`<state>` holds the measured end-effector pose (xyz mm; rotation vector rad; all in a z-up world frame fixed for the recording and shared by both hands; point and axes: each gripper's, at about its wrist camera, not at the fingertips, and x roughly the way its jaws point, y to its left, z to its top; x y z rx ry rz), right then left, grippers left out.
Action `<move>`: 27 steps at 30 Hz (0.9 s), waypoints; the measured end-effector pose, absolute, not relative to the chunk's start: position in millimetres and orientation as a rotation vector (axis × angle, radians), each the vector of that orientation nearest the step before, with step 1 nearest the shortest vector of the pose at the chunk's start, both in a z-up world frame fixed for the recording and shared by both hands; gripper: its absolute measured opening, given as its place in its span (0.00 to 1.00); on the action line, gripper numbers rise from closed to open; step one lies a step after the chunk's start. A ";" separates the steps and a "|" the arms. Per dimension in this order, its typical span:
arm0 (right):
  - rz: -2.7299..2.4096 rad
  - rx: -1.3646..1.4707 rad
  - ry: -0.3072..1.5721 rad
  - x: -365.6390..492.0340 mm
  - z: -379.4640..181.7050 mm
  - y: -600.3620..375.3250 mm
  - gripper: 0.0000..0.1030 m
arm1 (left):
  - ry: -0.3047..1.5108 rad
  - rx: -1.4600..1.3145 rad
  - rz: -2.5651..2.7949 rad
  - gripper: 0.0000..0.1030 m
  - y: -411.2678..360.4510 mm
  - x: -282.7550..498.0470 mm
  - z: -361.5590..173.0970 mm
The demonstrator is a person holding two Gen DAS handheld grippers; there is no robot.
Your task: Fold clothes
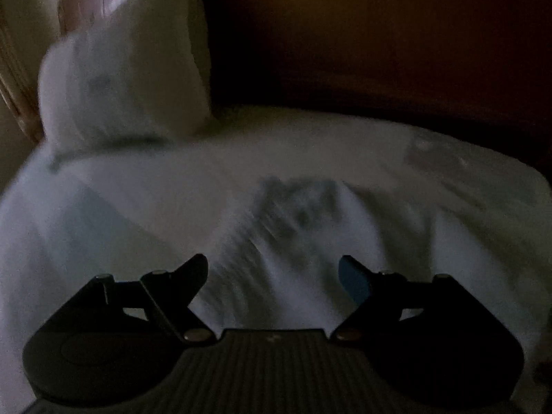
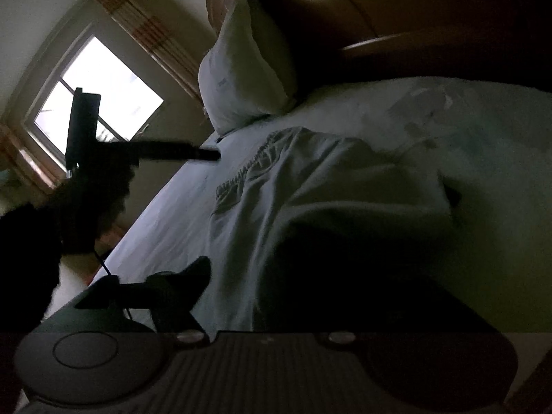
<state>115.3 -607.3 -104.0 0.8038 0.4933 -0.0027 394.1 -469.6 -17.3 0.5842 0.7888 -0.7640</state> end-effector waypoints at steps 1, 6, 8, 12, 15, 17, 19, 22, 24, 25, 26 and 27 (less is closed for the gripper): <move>0.002 0.822 0.495 111.2 -106.1 -609.6 0.81 | 0.806 0.556 -0.784 0.81 -460.9 384.8 -24.1; 0.009 1.013 0.474 91.8 -125.2 -632.7 0.89 | 0.889 0.421 -0.850 0.81 -415.5 338.6 -54.0; 0.008 1.121 0.450 88.4 -134.0 -644.4 0.90 | 0.930 0.364 -0.869 0.81 -398.8 322.4 -62.8; 0.001 1.283 0.398 88.8 -144.1 -659.7 0.96 | 0.910 0.372 -0.858 0.84 -382.6 296.2 -72.0; -0.037 1.326 0.384 94.9 -145.3 -666.0 1.00 | 0.889 0.431 -0.858 0.84 -375.9 277.3 -79.3; -0.045 1.361 0.376 101.3 -147.8 -670.8 1.00 | 0.863 0.474 -0.860 0.84 -371.8 265.3 -83.7; -0.054 1.396 0.375 108.3 -151.7 -675.6 1.00 | 0.856 0.492 -0.863 0.84 -368.3 258.0 -87.0; -0.072 1.422 0.384 115.6 -155.3 -680.9 1.00 | 0.851 0.496 -0.866 0.84 -362.8 252.0 -90.5; -0.093 1.405 0.383 119.3 -152.3 -685.2 1.00 | 0.852 0.494 -0.861 0.84 -361.1 253.6 -90.7; -0.104 1.391 0.383 121.0 -150.0 -687.4 1.00 | 0.852 0.492 -0.858 0.84 -360.2 254.4 -90.9; -0.116 1.377 0.382 122.7 -147.7 -689.6 1.00 | 0.852 0.491 -0.855 0.84 -359.3 255.2 -91.0; -0.128 1.363 0.381 124.4 -145.4 -691.9 1.00 | 0.853 0.489 -0.852 0.84 -358.5 256.0 -91.1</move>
